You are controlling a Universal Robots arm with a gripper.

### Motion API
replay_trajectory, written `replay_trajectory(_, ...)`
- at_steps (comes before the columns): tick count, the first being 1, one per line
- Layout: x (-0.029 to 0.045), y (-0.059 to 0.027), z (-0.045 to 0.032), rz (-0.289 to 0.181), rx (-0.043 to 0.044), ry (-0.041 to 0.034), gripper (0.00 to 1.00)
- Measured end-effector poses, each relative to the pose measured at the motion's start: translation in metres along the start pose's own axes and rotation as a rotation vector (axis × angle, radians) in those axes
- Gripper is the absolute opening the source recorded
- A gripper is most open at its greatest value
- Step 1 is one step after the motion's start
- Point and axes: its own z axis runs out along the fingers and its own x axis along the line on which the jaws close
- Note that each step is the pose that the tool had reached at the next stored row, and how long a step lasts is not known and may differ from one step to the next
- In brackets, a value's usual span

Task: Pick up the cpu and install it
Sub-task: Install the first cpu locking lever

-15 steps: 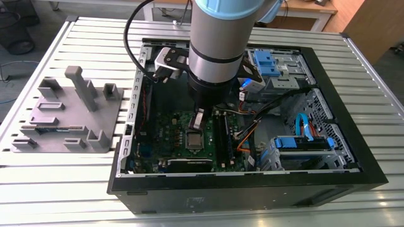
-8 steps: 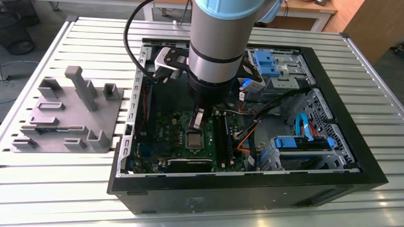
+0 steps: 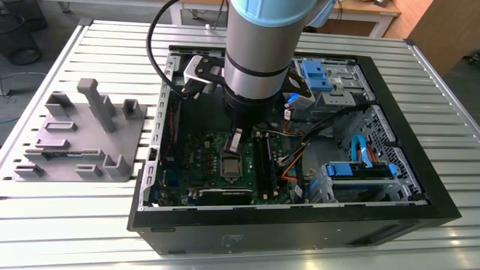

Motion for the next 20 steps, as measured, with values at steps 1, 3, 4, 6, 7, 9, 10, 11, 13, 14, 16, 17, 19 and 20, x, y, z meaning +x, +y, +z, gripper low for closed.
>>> replay_trajectory(1,0.0000,0.0000,0.0000,0.000,-0.0001,-0.0002,0.11)
replay_trajectory(3,0.0000,0.0000,0.0000,0.000,-0.0002,-0.0007,0.11)
replay_trajectory(4,0.0000,0.0000,0.0000,0.000,-0.0003,-0.0008,0.11)
replay_trajectory(6,0.0000,0.0000,0.0000,0.000,-0.0004,-0.0012,0.11)
replay_trajectory(7,0.0000,0.0000,0.0000,0.000,-0.0005,-0.0014,0.11)
replay_trajectory(9,0.0000,0.0001,-0.0020,0.000,-0.0005,-0.0012,0.11)
replay_trajectory(10,-0.0002,0.0002,-0.0035,0.000,-0.0005,-0.0013,0.11)
replay_trajectory(11,-0.0004,0.0003,-0.0053,0.000,-0.0005,-0.0014,0.11)
replay_trajectory(13,-0.0007,0.0004,-0.0085,0.000,-0.0005,-0.0014,0.11)
replay_trajectory(14,-0.0008,0.0005,-0.0100,0.000,-0.0005,-0.0015,0.11)
replay_trajectory(16,-0.0010,0.0006,-0.0124,0.000,-0.0005,-0.0013,0.11)
replay_trajectory(17,-0.0010,0.0006,-0.0128,0.000,-0.0005,-0.0015,0.11)
replay_trajectory(19,-0.0016,0.0008,-0.0127,0.000,-0.0005,-0.0015,0.11)
replay_trajectory(20,-0.0024,0.0011,-0.0128,0.000,-0.0005,-0.0013,0.11)
